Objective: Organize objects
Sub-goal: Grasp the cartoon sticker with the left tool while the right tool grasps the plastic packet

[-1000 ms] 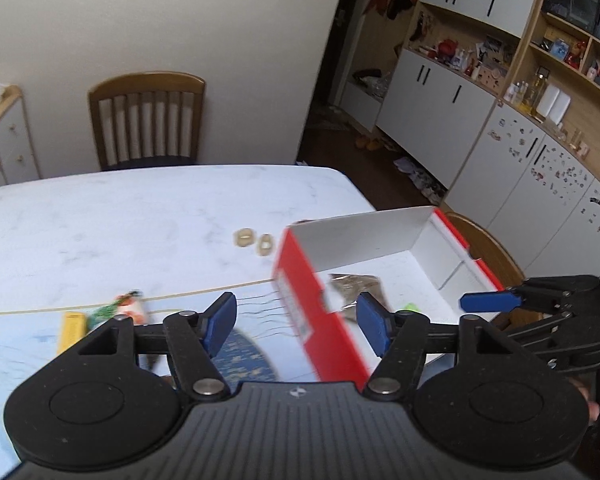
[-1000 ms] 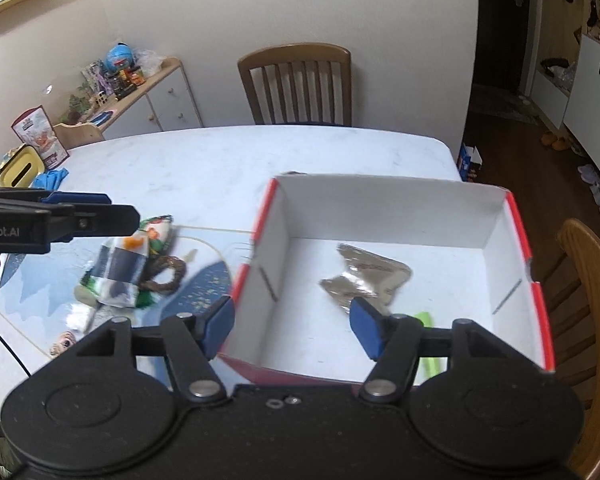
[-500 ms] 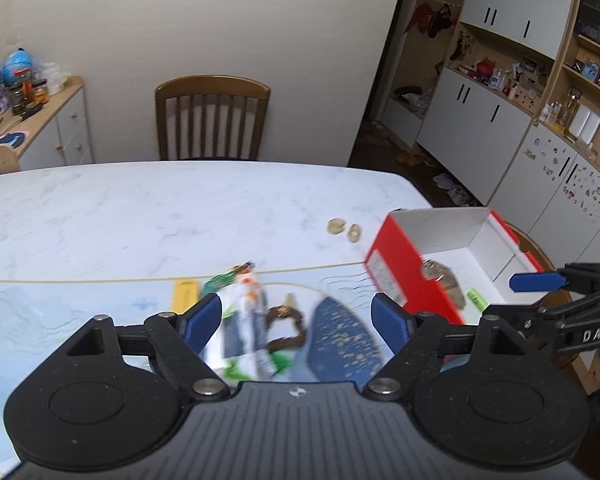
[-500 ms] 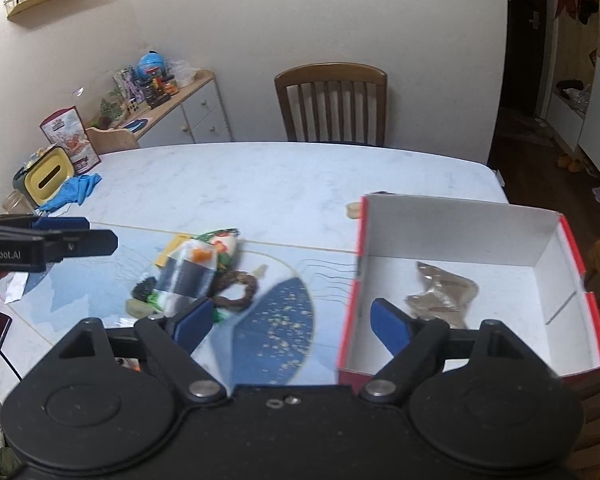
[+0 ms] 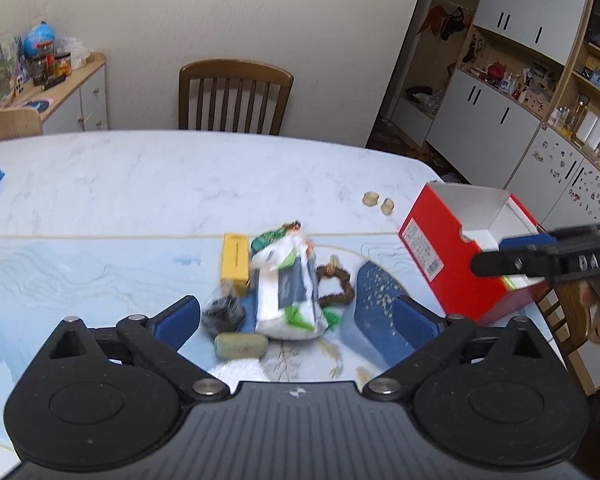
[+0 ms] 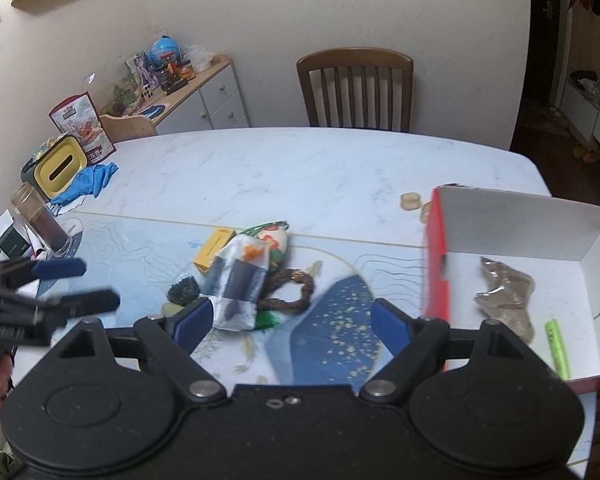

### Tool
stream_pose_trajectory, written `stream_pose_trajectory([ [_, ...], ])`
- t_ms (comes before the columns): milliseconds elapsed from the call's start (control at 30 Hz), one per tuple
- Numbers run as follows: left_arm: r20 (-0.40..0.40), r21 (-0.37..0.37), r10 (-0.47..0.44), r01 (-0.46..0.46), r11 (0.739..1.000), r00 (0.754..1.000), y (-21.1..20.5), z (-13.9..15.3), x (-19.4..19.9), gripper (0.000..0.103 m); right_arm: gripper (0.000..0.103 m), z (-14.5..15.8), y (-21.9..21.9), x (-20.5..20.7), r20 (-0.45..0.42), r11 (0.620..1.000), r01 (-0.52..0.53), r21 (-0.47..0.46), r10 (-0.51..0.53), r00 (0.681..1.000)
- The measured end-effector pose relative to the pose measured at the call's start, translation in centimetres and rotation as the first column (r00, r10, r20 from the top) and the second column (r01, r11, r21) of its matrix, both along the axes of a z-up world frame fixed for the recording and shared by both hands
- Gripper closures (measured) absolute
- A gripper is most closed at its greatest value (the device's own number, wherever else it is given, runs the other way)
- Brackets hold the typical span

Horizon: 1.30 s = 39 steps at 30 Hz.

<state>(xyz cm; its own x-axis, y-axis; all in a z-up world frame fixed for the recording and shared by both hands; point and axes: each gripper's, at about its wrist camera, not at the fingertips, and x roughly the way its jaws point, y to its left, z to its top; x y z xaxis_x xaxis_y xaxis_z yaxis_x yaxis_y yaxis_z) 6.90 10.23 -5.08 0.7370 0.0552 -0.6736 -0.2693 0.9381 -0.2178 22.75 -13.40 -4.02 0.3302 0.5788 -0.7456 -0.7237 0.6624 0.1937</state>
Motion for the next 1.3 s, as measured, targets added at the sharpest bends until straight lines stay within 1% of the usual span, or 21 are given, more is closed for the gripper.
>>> stream_pose_trajectory([
  [133, -0.014, -0.038, 0.008, -0.008, 0.999, 1.000, 0.8, -1.6, -1.1, 0.000, 0.018, -0.4, 1.9, -0.5, 0.006, 0.999, -0.029, -0.018, 0.030, 1.000],
  [233, -0.021, -0.041, 0.008, -0.009, 0.999, 1.000, 1.1, -2.7, -1.9, 0.000, 0.018, -1.0, 3.5, -0.5, 0.001, 0.999, -0.033, -0.037, 0.033, 0.999],
  [467, -0.052, 0.010, -0.034, 0.034, 0.999, 0.998, 0.8, -5.2, -2.9, 0.000, 0.018, -3.0, 6.9, -0.3, -0.001, 0.994, -0.050, -0.099, 0.050, 0.999],
  [700, -0.077, 0.053, -0.073, 0.077, 0.996, 0.994, -0.6, -8.6, -2.9, 0.000, 0.018, -4.7, 9.8, 0.2, -0.004, 0.988, -0.065, -0.140, 0.065, 0.998],
  [867, -0.081, 0.034, -0.071, 0.074, 0.997, 0.994, -0.8, -10.6, -2.9, 0.000, 0.018, -6.1, 11.5, 0.7, -0.021, 0.986, -0.062, -0.155, 0.060, 0.998],
  [933, -0.083, 0.030, -0.068, 0.070, 0.997, 0.994, -0.8, -11.2, -2.8, 0.000, 0.021, -6.7, 12.2, 0.8, -0.030, 0.984, -0.067, -0.164, 0.063, 0.998],
  [1167, -0.081, 0.003, -0.047, 0.047, 0.999, 0.996, -0.1, -12.4, -2.9, 0.000, 0.022, -8.4, 14.0, 0.5, -0.043, 0.980, -0.077, -0.185, 0.070, 0.997],
  [1233, -0.082, -0.021, -0.043, 0.041, 0.999, 0.996, 0.2, -12.7, -2.8, 0.001, 0.028, -8.7, 14.4, 0.4, -0.044, 0.979, -0.080, -0.188, 0.073, 0.996],
  [1300, -0.081, -0.035, -0.039, 0.037, 0.999, 0.996, 0.3, -12.7, -2.7, 0.001, 0.029, -9.0, 14.7, 0.5, -0.044, 0.978, -0.080, -0.194, 0.072, 0.996],
])
